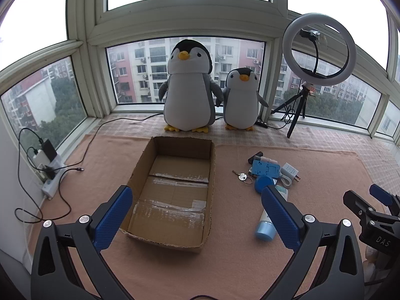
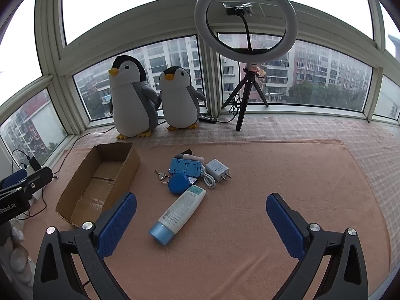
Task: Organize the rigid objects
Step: 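Move the right tool toward the white-and-blue sunscreen tube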
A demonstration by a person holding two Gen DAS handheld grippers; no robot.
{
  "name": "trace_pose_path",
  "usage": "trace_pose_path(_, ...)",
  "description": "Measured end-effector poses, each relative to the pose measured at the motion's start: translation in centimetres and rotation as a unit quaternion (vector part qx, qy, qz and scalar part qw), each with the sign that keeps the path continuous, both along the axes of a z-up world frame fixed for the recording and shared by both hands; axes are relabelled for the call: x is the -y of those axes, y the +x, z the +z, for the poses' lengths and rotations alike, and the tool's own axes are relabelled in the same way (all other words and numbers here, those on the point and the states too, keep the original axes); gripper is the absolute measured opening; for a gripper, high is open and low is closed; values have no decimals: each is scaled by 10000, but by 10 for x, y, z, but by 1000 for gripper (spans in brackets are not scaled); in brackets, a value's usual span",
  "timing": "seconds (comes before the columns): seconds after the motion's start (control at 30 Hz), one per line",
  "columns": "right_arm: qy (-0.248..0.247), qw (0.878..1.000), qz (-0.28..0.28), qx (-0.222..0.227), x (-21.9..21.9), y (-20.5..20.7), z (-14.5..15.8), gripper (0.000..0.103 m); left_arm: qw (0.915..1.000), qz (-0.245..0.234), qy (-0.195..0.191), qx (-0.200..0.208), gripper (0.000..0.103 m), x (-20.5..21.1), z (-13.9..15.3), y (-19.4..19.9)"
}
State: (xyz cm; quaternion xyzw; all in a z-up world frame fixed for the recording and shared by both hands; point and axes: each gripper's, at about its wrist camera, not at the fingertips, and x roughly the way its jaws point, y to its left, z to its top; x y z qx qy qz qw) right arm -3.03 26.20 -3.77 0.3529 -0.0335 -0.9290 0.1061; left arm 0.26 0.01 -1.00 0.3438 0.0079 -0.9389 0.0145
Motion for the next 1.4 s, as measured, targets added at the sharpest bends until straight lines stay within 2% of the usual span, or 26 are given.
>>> trace_pose_path(0.3,32,9999,-16,122,1,-6,-10,102,9999,10,-8,112,103,2,-9,-4)
trace_pose_path(0.6,75,9991,-47,408,4,-19,-33,102,9995,87,-77,308,103,15,-31,-8)
trace_pose_path(0.97,38,9973,-72,725,4,-30,-54,102,9951,644,-230,714,102,85,-64,-36)
trace_pose_path(1.17,25,9957,-123,914,12,-34,-63,102,9913,683,-316,1083,101,113,-90,-54)
trace_pose_path(1.33,84,9939,-261,1070,24,-39,-69,102,9879,535,-308,1421,96,124,-113,-64)
trace_pose_path(1.4,154,9931,-298,1123,32,-41,-72,101,9865,444,-257,1557,87,127,-122,-68)
